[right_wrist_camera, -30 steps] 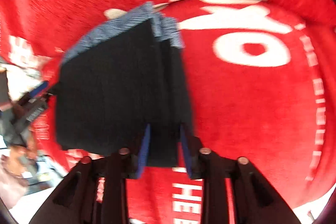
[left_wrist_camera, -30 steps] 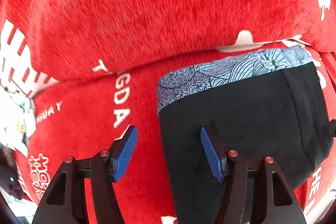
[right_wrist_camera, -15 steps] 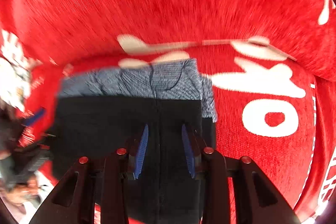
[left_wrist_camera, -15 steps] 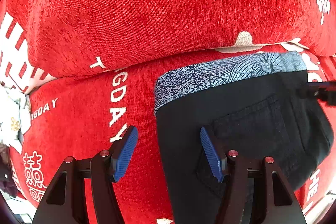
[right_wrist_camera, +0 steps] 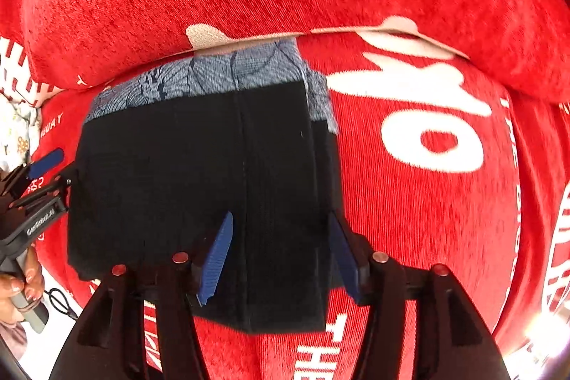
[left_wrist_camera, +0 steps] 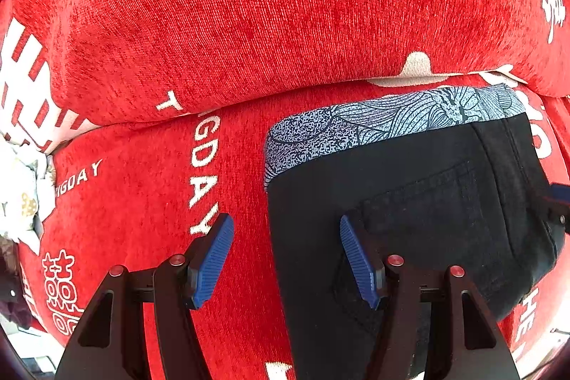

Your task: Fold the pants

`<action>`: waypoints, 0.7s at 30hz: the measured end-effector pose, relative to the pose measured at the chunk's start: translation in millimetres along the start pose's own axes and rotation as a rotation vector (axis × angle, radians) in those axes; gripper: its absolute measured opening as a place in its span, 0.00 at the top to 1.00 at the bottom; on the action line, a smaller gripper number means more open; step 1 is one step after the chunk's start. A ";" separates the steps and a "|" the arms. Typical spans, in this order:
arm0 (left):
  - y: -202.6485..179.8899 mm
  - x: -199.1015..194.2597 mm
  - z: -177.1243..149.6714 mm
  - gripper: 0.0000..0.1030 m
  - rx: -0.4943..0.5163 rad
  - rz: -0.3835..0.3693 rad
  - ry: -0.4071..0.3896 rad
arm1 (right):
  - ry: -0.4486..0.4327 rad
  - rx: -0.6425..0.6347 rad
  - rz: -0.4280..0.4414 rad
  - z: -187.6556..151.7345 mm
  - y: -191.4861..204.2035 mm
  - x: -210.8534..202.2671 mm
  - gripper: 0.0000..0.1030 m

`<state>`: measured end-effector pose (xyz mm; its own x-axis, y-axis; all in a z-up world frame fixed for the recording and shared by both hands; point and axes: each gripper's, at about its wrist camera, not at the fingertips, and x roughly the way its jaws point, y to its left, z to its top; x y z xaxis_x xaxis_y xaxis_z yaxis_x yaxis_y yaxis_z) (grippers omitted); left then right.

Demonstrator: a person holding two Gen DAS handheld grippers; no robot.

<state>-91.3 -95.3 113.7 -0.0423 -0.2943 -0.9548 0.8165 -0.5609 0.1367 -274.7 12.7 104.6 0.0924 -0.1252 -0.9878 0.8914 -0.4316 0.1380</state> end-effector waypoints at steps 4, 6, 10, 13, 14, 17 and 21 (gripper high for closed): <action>0.6 -2.5 -0.9 0.20 -0.005 0.029 0.003 | 0.001 0.014 -0.006 -11.3 -0.9 -5.3 0.38; 1.0 -3.0 -2.9 0.20 -0.009 0.020 0.011 | 0.003 0.024 -0.003 -16.6 -2.1 -7.8 0.35; -1.5 -5.5 -6.1 0.20 -0.003 0.026 0.013 | 0.009 0.033 -0.008 -23.6 -4.7 -9.1 0.32; -3.1 -5.2 -7.3 0.06 0.006 0.004 0.027 | 0.012 0.045 -0.005 -29.5 -6.8 -9.9 0.29; -4.6 -4.7 -8.4 0.01 0.013 -0.007 0.040 | 0.013 0.054 -0.001 -32.1 -8.3 -10.3 0.28; -8.4 -6.5 -12.6 0.01 0.036 -0.018 0.048 | 0.016 0.071 0.008 -35.7 -11.7 -11.0 0.27; -7.6 -6.2 -16.5 0.01 0.023 -0.054 0.083 | 0.023 0.083 0.024 -38.3 -15.3 -11.2 0.25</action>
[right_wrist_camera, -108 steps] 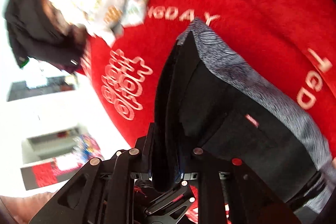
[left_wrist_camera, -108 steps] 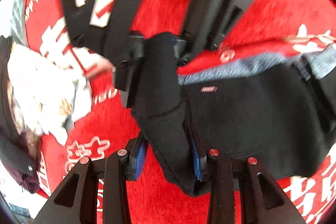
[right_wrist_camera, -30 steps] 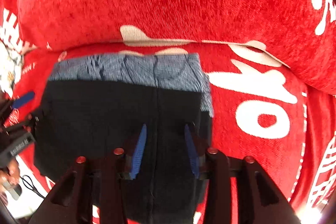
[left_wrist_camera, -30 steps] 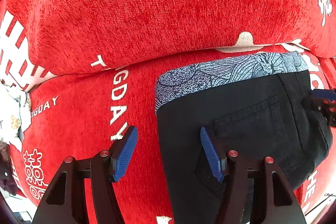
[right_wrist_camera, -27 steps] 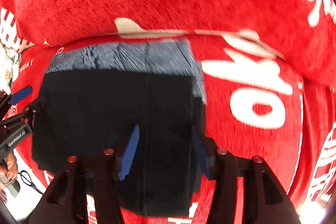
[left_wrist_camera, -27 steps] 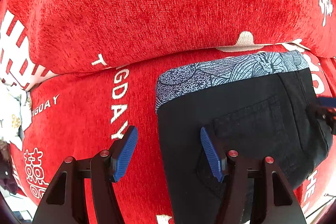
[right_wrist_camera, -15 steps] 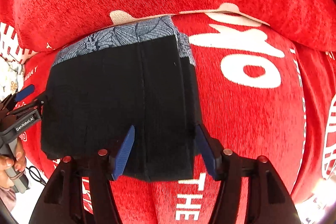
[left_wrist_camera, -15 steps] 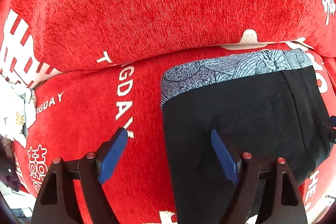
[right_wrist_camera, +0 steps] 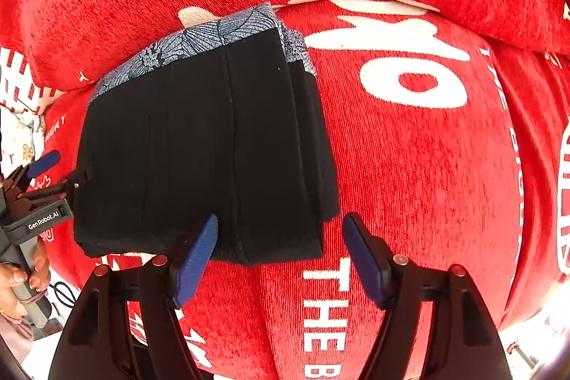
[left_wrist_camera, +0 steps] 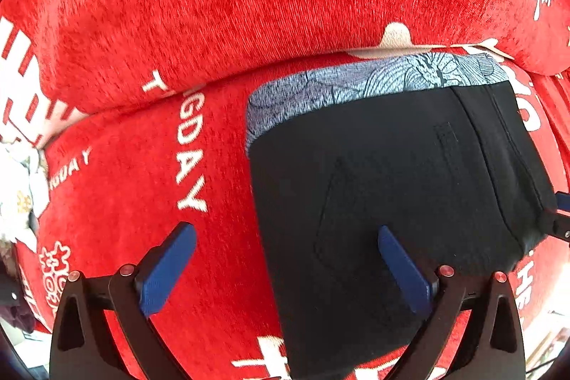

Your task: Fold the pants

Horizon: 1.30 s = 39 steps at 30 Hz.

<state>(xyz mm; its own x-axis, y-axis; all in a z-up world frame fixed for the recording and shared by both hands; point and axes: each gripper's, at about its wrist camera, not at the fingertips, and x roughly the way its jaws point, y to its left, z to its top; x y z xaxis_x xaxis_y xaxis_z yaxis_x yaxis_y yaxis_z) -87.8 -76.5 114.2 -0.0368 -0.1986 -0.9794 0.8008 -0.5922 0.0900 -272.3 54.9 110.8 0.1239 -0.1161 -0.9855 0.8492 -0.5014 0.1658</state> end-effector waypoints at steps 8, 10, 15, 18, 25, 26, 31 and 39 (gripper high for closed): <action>8.0 3.7 -2.9 0.01 -0.059 -0.053 0.058 | 0.014 0.020 0.051 -3.1 -9.5 1.7 0.20; 9.4 4.4 -3.3 0.01 -0.066 -0.064 0.065 | 0.017 0.032 0.071 -5.4 -13.2 3.2 0.18; 17.3 9.9 -4.3 0.01 -0.103 -0.113 0.098 | 0.034 0.067 0.114 -5.8 -23.5 8.3 0.10; 23.6 13.5 -4.1 0.01 -0.136 -0.154 0.122 | 0.053 0.087 0.137 -6.7 -27.9 10.3 0.09; 41.3 21.2 -6.4 0.01 -0.201 -0.224 0.151 | 0.074 0.084 0.155 -1.9 -31.1 13.2 0.09; 44.4 23.2 -6.8 0.01 -0.216 -0.240 0.157 | 0.074 0.082 0.159 0.4 -31.8 13.8 0.09; 54.1 30.6 -6.6 0.01 -0.259 -0.311 0.176 | 0.072 0.069 0.188 16.1 -36.6 17.2 0.09; 54.2 44.8 6.8 0.01 -0.248 -0.428 0.185 | 0.077 0.113 0.308 45.8 -57.1 31.1 0.09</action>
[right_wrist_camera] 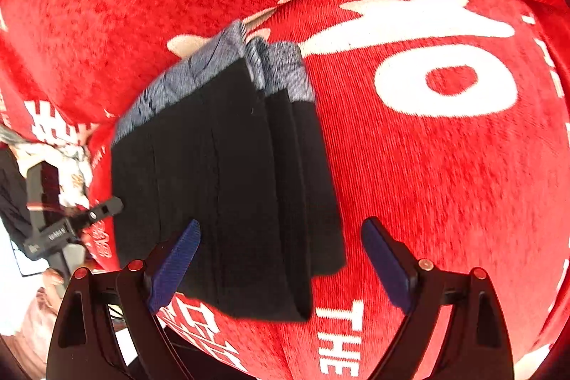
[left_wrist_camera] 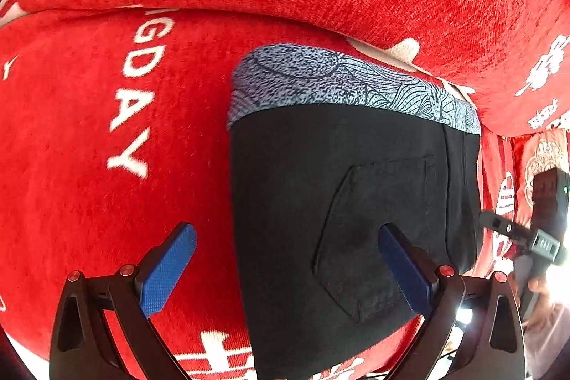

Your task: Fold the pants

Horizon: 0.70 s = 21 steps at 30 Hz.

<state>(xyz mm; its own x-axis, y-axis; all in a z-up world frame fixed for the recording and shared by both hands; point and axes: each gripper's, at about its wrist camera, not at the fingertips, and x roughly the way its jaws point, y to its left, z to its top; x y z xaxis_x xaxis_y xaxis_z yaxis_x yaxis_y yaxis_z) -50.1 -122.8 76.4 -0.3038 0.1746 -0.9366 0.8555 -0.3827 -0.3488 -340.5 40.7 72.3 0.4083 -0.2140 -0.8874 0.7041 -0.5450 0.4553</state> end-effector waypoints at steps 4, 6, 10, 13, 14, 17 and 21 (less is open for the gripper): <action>-8.6 12.5 8.7 0.01 0.022 -0.037 0.019 | 0.032 0.001 0.074 16.2 -10.3 5.8 0.09; -10.4 18.7 12.4 0.01 0.024 -0.058 0.024 | 0.049 -0.012 0.110 21.1 -11.7 10.5 0.09; -16.3 28.1 16.7 0.01 0.017 -0.079 0.023 | 0.065 -0.047 0.141 26.8 -11.5 15.5 0.09; -22.1 37.4 22.4 0.01 0.010 -0.095 0.023 | 0.078 -0.050 0.163 29.8 -12.6 23.6 0.09; -23.8 40.6 23.7 0.01 0.011 -0.097 0.023 | 0.081 -0.047 0.167 30.9 -13.7 26.3 0.09; -25.0 45.6 24.8 0.01 0.001 -0.101 0.025 | 0.064 -0.041 0.174 32.2 -15.1 27.3 0.09; -26.6 46.4 25.0 0.01 -0.014 -0.096 0.021 | 0.065 0.010 0.174 39.5 -19.4 25.6 0.18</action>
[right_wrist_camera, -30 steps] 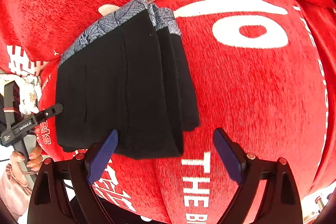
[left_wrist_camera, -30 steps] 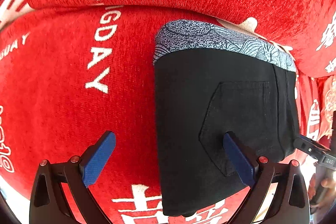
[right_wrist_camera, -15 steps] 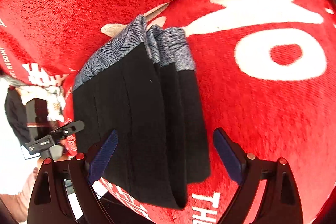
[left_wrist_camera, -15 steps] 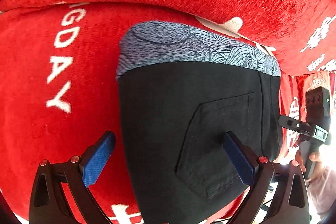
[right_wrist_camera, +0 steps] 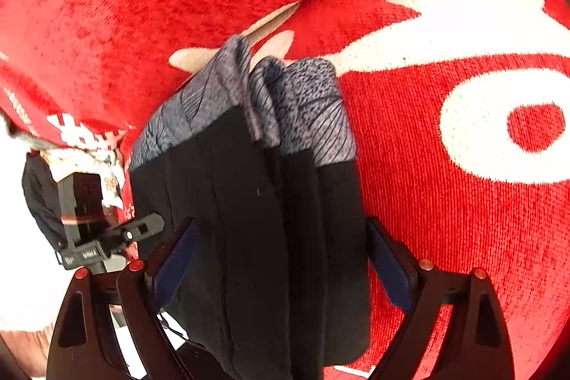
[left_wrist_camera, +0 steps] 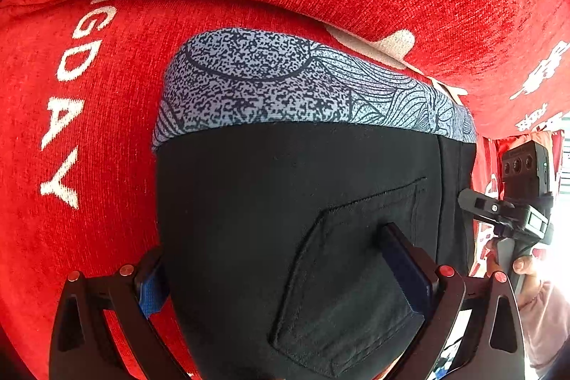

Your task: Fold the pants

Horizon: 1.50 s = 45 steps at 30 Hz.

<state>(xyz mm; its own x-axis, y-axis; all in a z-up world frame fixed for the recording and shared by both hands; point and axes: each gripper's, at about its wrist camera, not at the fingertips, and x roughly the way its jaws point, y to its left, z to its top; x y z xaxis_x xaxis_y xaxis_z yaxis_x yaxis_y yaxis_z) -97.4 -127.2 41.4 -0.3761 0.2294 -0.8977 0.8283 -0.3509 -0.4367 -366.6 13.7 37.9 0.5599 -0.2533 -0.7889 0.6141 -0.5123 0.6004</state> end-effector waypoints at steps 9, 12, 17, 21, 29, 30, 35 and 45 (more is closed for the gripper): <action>-0.1 -42.0 -20.4 0.40 0.032 -0.034 -0.076 | -0.041 0.011 0.045 -9.5 5.4 -25.2 0.53; 0.3 -57.4 -28.7 0.42 0.050 -0.045 -0.085 | -0.057 0.024 0.088 -13.4 10.4 -36.3 0.57; 6.0 -84.8 -48.5 0.42 0.066 -0.034 -0.088 | -0.048 0.028 0.140 -31.1 23.5 -45.9 0.59; 18.2 -107.8 -69.5 0.42 0.076 -0.012 -0.093 | -0.032 0.034 0.179 -58.1 39.1 -39.7 0.59; 64.2 -116.2 -107.8 0.42 0.043 0.050 -0.051 | 0.007 0.057 0.187 -108.8 64.7 7.8 0.59; 66.5 -112.9 -110.1 0.41 0.044 0.059 -0.050 | 0.010 0.060 0.187 -112.4 66.2 13.8 0.59; 92.5 -101.8 -115.4 0.28 0.013 0.138 -0.090 | 0.011 0.053 0.123 -121.4 65.3 36.8 0.57; 95.1 -160.0 -116.1 0.25 0.038 0.232 -0.220 | -0.054 0.000 -0.219 -120.3 72.6 1.3 0.64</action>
<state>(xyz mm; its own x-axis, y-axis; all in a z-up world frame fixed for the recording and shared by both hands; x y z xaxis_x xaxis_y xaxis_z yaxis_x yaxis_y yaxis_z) 89.8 -91.9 150.2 -0.2629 -0.0610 -0.9629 0.8881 -0.4052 -0.2168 -254.4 74.9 96.3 0.3825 -0.1793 -0.9064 0.7179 -0.5599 0.4137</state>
